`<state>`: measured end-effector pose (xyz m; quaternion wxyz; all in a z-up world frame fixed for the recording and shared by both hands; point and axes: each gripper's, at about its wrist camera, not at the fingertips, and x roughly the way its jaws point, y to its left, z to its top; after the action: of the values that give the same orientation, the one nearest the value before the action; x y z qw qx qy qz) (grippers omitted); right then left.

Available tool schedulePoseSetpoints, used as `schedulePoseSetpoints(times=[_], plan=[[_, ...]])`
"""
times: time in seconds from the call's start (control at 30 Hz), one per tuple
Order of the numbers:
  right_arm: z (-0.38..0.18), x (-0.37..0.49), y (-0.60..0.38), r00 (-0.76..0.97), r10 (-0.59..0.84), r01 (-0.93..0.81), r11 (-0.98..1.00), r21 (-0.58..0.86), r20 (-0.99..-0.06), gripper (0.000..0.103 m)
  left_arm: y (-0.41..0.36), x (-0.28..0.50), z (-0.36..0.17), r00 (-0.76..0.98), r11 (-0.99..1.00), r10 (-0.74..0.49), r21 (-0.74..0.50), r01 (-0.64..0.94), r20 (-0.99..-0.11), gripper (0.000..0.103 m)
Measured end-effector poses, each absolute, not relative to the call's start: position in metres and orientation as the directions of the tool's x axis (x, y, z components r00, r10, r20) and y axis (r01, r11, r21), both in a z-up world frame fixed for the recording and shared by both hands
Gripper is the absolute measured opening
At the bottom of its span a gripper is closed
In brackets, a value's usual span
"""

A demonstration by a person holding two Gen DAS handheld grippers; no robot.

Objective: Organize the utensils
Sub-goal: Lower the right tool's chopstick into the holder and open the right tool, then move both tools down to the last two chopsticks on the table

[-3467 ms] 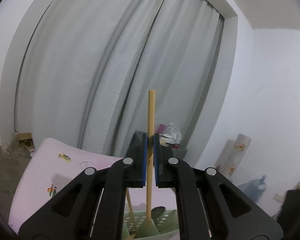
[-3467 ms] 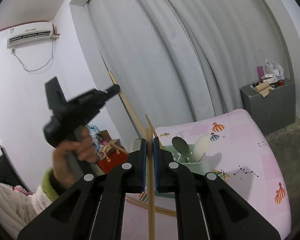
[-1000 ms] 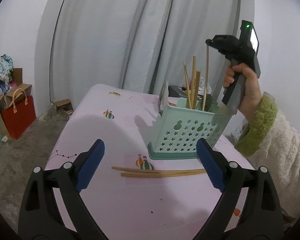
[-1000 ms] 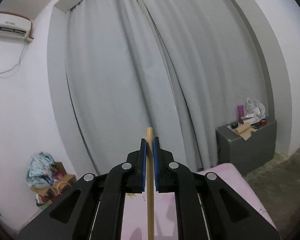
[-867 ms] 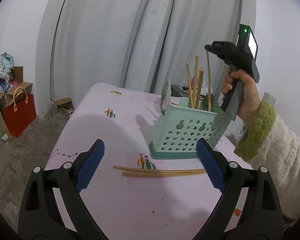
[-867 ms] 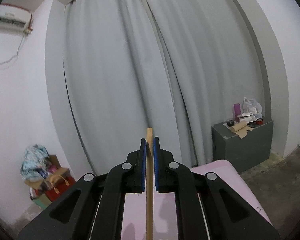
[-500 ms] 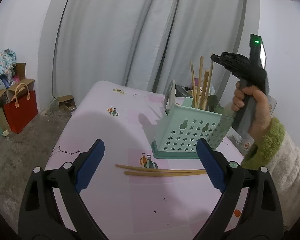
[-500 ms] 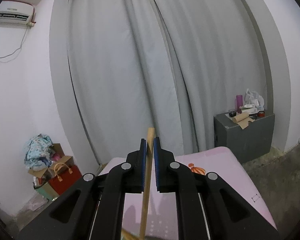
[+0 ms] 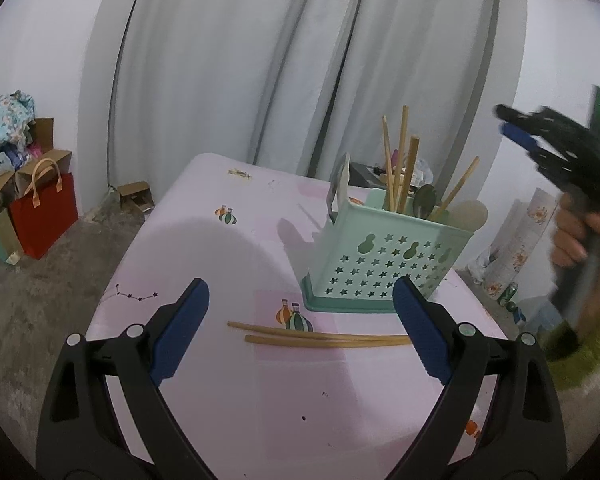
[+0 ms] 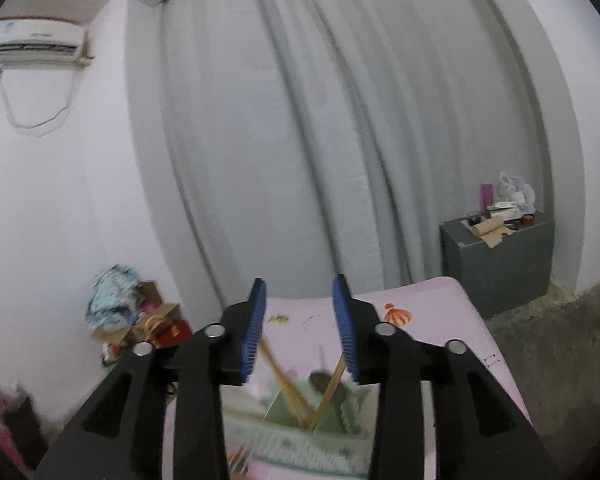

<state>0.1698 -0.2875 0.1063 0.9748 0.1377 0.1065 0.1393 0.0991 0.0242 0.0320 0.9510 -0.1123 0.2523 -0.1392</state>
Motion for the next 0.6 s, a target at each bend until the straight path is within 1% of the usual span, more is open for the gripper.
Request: schedulePoseSetpoints(times=[0.1, 0.17, 0.23, 0.37, 0.4, 0.43, 0.53, 0.6], plan=[[0.099, 0.147, -0.278, 0.901, 0.373, -0.324, 0.918, 0.228, -0.221, 0.045, 0.023, 0.099, 0.03, 0.826, 0.936, -0.319, -0.29, 0.199, -0.464, 0.089], [0.09, 0.138, -0.269, 0.886, 0.385, -0.348, 0.921, 0.176, -0.259, 0.045, 0.023, 0.1, 0.029, 0.822, 0.937, -0.316, -0.29, 0.194, -0.474, 0.089], [0.074, 0.134, -0.259, 0.854, 0.41, -0.382, 0.912, 0.149, -0.32, 0.045, 0.021, 0.101, 0.025, 0.811, 0.947, -0.294, -0.267, 0.177, -0.506, 0.089], [0.023, 0.149, -0.236, 0.741, 0.448, -0.422, 0.89, 0.173, -0.5, 0.045, 0.02, 0.111, 0.01, 0.775, 0.975, -0.197, -0.201, 0.092, -0.6, 0.089], [0.013, 0.155, -0.233, 0.717, 0.449, -0.423, 0.888, 0.18, -0.532, 0.045, 0.022, 0.113, 0.005, 0.763, 0.978, -0.182, -0.193, 0.076, -0.621, 0.089], [-0.006, 0.165, -0.227, 0.679, 0.439, -0.413, 0.891, 0.188, -0.588, 0.045, 0.023, 0.116, -0.002, 0.74, 0.981, -0.166, -0.185, 0.057, -0.652, 0.089], [-0.039, 0.185, -0.219, 0.616, 0.415, -0.368, 0.903, 0.221, -0.67, 0.044, 0.029, 0.12, -0.015, 0.692, 0.983, -0.147, -0.182, 0.023, -0.706, 0.089], [-0.057, 0.199, -0.217, 0.587, 0.401, -0.337, 0.911, 0.238, -0.703, 0.039, 0.033, 0.12, -0.021, 0.678, 0.982, -0.143, -0.188, 0.007, -0.721, 0.089]])
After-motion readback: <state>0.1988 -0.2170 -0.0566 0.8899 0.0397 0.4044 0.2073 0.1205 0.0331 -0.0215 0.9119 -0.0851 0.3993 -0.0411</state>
